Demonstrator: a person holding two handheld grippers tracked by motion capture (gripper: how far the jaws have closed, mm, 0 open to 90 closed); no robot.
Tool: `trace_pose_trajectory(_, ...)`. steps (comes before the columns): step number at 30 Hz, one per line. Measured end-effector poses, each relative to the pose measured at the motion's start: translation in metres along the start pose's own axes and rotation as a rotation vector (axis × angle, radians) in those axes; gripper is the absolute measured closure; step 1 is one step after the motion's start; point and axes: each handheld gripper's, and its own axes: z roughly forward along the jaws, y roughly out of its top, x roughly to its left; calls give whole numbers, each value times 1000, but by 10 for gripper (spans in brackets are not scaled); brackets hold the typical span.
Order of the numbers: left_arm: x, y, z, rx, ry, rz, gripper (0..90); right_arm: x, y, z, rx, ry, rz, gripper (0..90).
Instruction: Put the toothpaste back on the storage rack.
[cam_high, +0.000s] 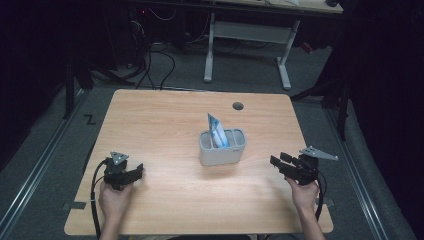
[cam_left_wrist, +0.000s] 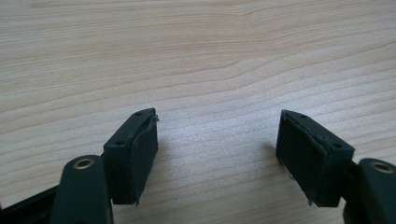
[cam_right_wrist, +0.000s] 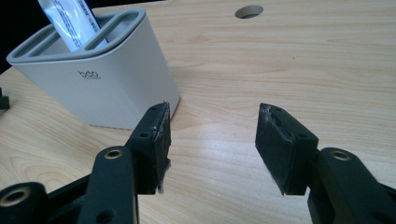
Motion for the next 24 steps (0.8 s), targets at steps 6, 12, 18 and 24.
trace_pose_trajectory(6,0,0,0,0,0,0,299,0,-4,4,13,4,3,453)
trace_pose_trajectory(12,0,0,0,0,1,0,299,-2,-9,6,21,-5,6,453)
trace_pose_trajectory(18,0,0,0,0,0,0,299,-4,-13,9,37,-24,-2,455)
trace_pose_trajectory(24,0,0,0,0,1,0,299,-4,-18,14,51,-38,-11,457)
